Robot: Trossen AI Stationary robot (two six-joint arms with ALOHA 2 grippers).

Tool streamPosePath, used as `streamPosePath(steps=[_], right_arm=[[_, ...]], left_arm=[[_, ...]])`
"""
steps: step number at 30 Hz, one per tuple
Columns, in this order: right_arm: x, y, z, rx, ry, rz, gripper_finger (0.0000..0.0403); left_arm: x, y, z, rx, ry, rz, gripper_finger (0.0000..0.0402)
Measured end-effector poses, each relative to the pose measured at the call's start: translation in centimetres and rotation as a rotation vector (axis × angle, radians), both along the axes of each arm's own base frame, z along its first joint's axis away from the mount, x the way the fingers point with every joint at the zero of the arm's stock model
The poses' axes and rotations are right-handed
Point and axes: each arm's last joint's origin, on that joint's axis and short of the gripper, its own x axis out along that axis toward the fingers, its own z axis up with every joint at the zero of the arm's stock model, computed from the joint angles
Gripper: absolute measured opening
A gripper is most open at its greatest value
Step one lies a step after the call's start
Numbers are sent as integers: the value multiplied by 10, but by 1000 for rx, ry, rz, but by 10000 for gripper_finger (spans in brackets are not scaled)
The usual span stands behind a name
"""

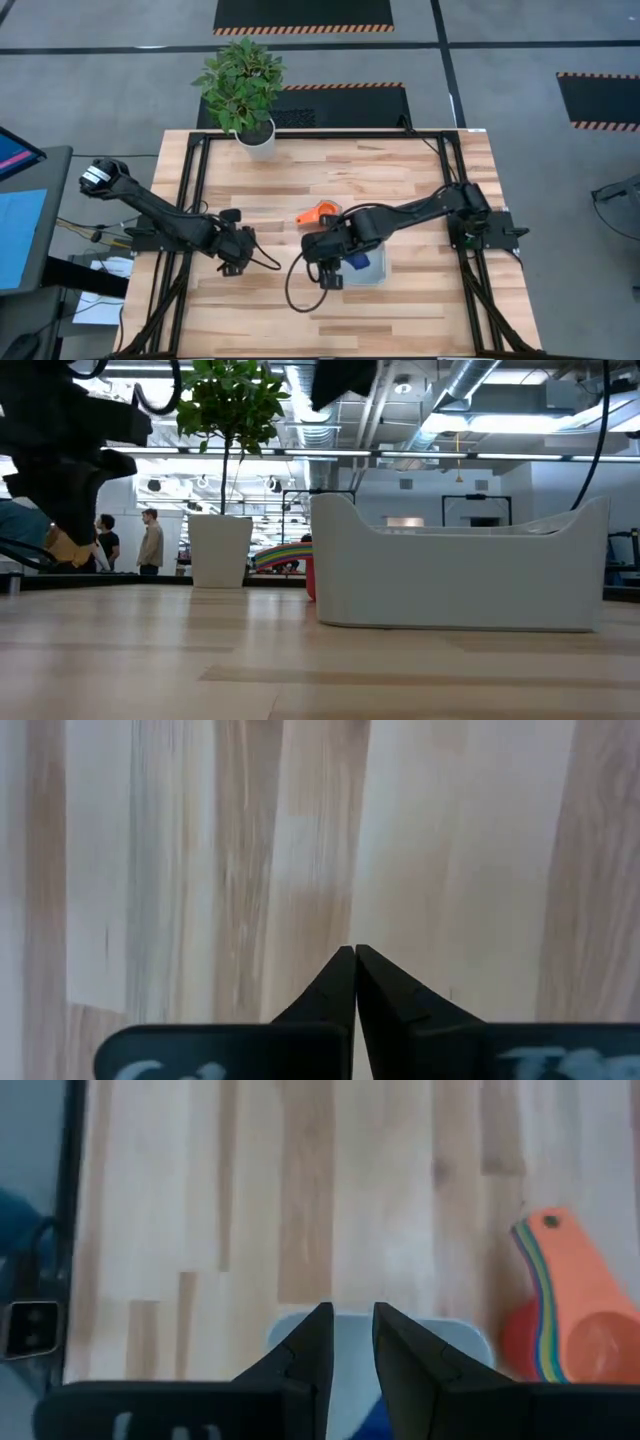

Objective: Nest measuring cups in basket
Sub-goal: Remove the dark blue measuring cup from the gray bin

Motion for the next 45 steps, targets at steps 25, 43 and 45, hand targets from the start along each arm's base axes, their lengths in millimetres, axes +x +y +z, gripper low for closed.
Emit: streamPosePath(steps=[25,43,45], right_arm=[[-36,-1,-86,-65,319,-467,97],[-59,17,-87,-65,466,-594,166],[-58,15,-87,-67,457,-599,207]], left_arm=[[11,-4,3,-15,-128,-13,0],[12,-3,4,19,-149,-2,0],[12,-3,4,22,-150,-1,0]])
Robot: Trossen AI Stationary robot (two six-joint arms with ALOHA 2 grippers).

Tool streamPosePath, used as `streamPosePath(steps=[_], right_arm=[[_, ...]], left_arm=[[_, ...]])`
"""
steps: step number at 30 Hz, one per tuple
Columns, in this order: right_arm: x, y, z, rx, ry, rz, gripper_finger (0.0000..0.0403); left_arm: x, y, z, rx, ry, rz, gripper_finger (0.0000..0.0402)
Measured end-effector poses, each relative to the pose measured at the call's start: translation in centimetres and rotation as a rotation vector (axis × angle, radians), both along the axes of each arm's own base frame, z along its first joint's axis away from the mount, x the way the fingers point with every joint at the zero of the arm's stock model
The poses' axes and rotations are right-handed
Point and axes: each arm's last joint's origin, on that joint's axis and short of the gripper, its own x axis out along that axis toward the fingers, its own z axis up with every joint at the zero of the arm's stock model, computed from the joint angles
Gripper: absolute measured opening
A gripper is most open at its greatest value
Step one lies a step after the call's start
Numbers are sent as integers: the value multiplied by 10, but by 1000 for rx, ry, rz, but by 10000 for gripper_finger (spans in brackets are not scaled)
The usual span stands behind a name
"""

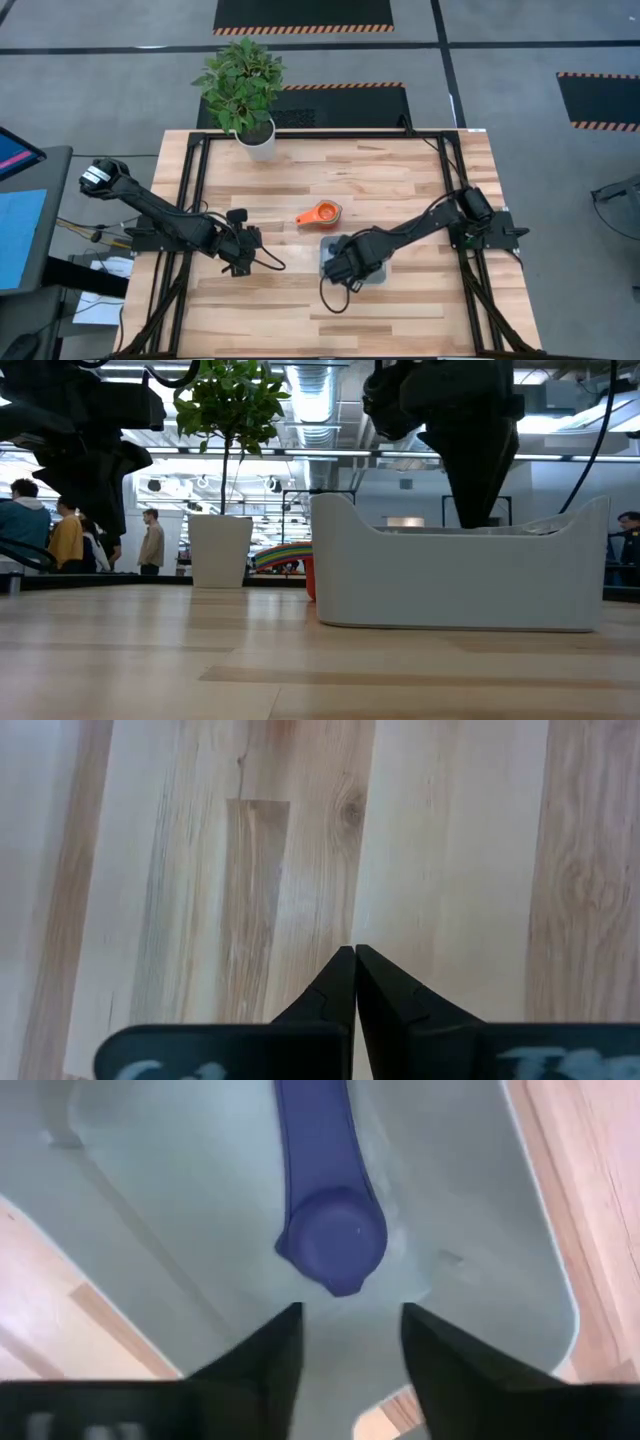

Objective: Nest measuring cups in basket
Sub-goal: Remove the dark blue measuring cup from the gray bin

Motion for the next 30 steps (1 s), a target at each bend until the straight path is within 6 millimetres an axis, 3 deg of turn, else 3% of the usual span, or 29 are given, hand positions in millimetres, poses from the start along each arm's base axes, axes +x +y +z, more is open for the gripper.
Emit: streamPosePath(steps=[4,8,12,22,30], right_arm=[[3,-6,0,0,-15,-70,280],[4,-7,0,1,-31,-121,313],[8,-8,-4,15,-81,-154,319],[-3,-10,-40,38,-36,-263,307],[2,-5,-54,155,-108,-288,307]], left_arm=[[0,0,0,1,-1,2,0],[0,0,0,0,-3,6,0],[0,0,0,0,-3,7,0],[0,0,0,0,-7,17,0],[0,0,0,-8,-4,15,0]])
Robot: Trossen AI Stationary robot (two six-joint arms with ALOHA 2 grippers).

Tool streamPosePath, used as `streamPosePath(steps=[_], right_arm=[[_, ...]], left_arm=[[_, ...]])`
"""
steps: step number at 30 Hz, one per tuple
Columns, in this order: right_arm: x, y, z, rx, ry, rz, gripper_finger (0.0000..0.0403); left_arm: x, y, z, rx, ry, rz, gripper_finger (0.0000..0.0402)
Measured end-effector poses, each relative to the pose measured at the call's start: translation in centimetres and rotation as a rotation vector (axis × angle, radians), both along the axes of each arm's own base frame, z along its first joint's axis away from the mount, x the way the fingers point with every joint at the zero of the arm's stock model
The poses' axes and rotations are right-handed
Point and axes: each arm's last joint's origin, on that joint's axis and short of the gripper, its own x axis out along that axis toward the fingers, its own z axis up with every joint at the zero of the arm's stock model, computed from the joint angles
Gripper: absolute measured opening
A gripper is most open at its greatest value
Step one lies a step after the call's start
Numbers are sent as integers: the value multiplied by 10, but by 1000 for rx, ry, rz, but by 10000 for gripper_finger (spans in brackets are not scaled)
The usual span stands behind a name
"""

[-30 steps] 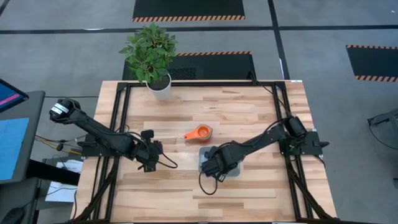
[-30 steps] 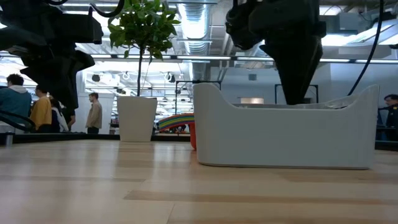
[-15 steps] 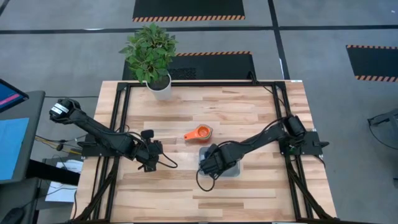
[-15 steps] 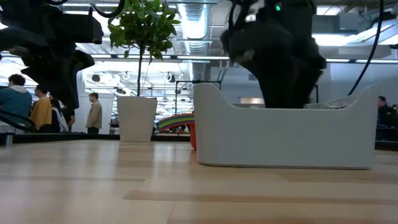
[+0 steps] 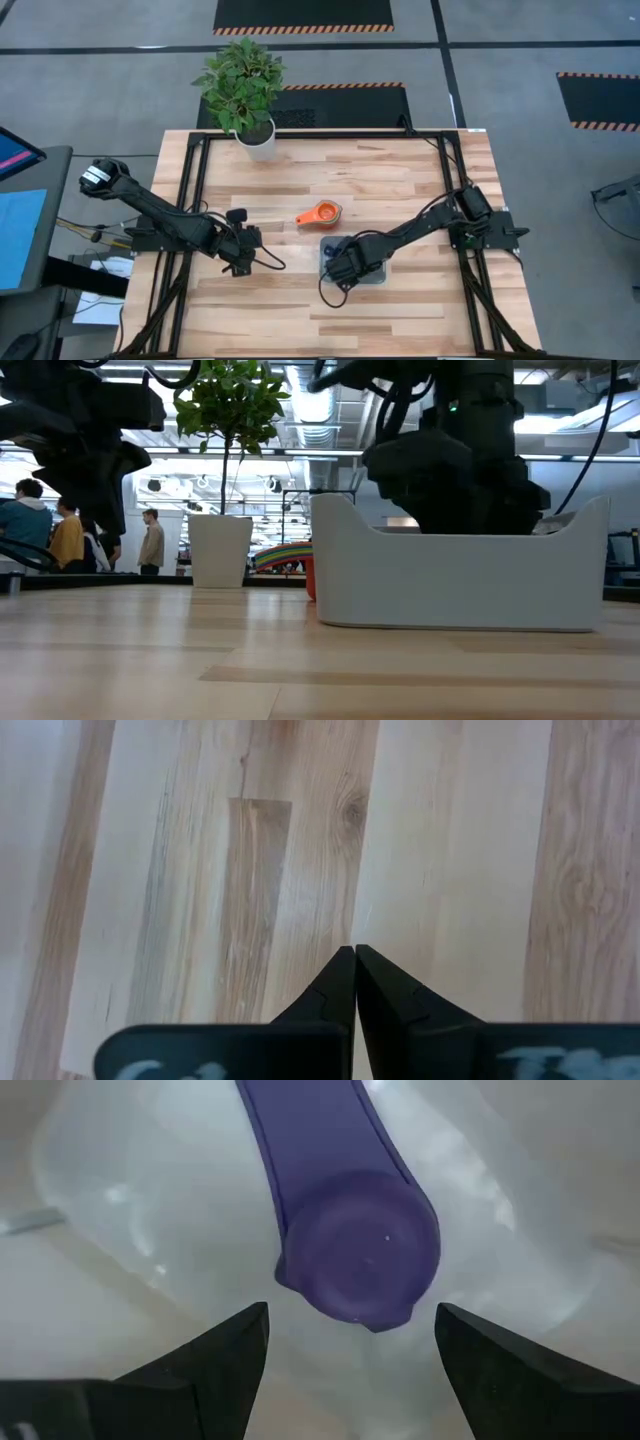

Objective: Nest measuring cups in basket
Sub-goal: Remove the dark blue measuring cup from the gray bin

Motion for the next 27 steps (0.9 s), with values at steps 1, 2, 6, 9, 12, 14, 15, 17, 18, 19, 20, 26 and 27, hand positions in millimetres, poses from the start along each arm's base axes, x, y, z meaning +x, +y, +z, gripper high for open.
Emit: streamPosePath(steps=[1,2,6,9,12,14,15,17,18,19,20,26,27], right_arm=[[1,-1,0,0,-1,-3,307],[1,-3,0,0,0,-7,307],[1,-9,0,-9,14,-24,307],[4,-15,0,-6,6,-41,307],[7,-20,0,15,-2,-46,307],[9,-21,0,27,-19,-30,307],[10,-21,0,30,-30,-18,307],[12,-22,0,33,-48,-2,307],[13,-22,0,36,-56,-3,307],[14,-23,0,38,-64,-4,307],[16,-24,-2,40,-67,-7,307],[21,-29,-14,25,-51,-36,307],[21,-30,-14,26,-50,-37,307]], left_arm=[[0,0,0,-2,1,-1,0],[0,0,0,-6,3,-2,0],[0,0,0,-7,4,-2,0],[0,0,0,-7,4,-3,0],[0,0,0,-7,3,-2,0],[0,0,0,-7,3,-2,0],[0,0,0,-7,3,-2,0],[0,0,0,-7,3,-2,0],[0,0,0,-7,3,-2,0],[0,0,0,-7,3,-2,0],[0,0,0,-7,3,-2,0],[0,0,0,-10,5,-4,0],[0,-1,0,-15,7,-7,0]])
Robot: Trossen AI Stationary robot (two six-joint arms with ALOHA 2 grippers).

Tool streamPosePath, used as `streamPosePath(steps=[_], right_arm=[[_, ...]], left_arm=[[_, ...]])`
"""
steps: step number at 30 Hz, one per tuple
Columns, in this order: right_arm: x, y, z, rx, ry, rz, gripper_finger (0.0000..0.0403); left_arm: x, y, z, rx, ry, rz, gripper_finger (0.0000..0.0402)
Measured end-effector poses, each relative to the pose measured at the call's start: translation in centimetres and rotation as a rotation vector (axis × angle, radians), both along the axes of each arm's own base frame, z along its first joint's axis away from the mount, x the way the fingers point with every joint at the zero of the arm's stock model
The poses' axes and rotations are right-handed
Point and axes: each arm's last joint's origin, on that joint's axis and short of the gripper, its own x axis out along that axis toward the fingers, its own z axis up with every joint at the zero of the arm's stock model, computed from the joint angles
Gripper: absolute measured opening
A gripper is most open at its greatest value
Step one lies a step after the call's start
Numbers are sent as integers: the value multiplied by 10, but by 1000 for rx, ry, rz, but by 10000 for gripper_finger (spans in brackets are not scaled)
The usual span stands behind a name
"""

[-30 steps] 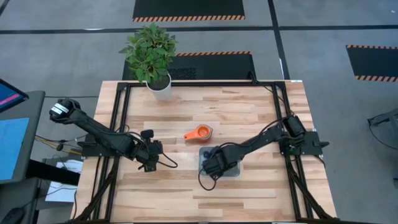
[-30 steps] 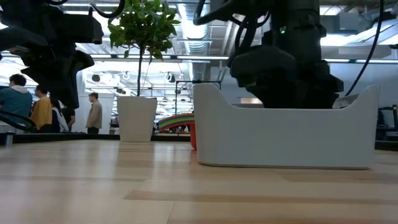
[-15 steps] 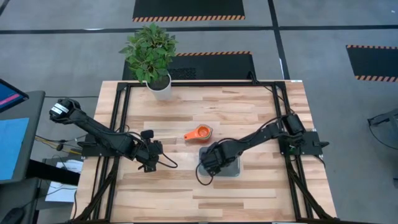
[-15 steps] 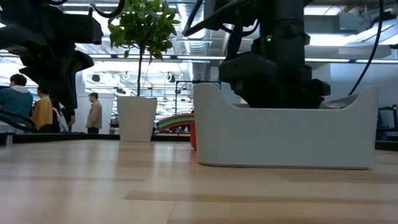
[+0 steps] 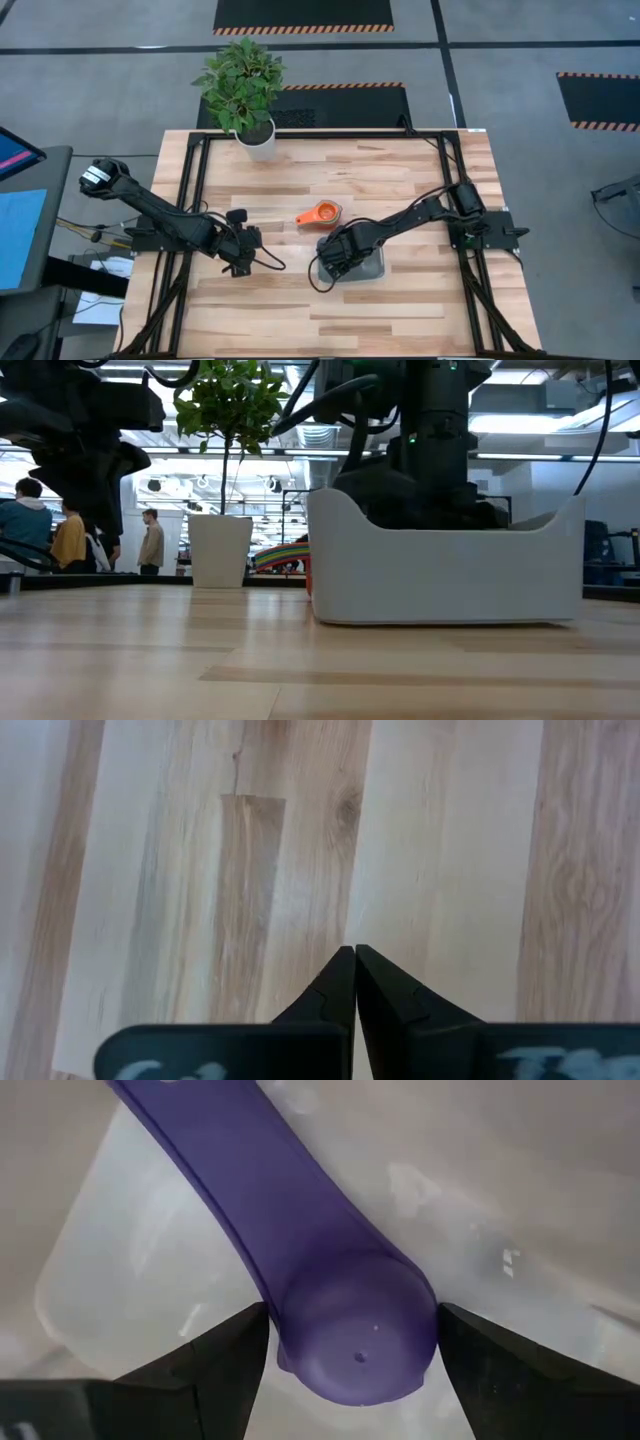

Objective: Nest measuring cups in basket
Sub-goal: Remove the dark blue measuring cup from the gray bin

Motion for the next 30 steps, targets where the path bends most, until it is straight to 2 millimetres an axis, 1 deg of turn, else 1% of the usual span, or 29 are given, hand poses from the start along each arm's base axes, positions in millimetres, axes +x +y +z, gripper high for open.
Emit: streamPosePath(steps=[3,8,18,23,30], right_arm=[[0,0,-5,-5,16,6,306],[0,0,-5,5,19,6,297],[0,0,-6,15,26,1,242],[4,1,1,20,35,24,225],[6,2,9,8,47,51,228]], left_arm=[[0,0,0,-5,4,-5,0],[0,0,0,-4,5,-6,0],[0,0,0,-3,5,-9,0],[0,0,0,-2,5,-9,0],[0,0,0,-2,5,-8,0]])
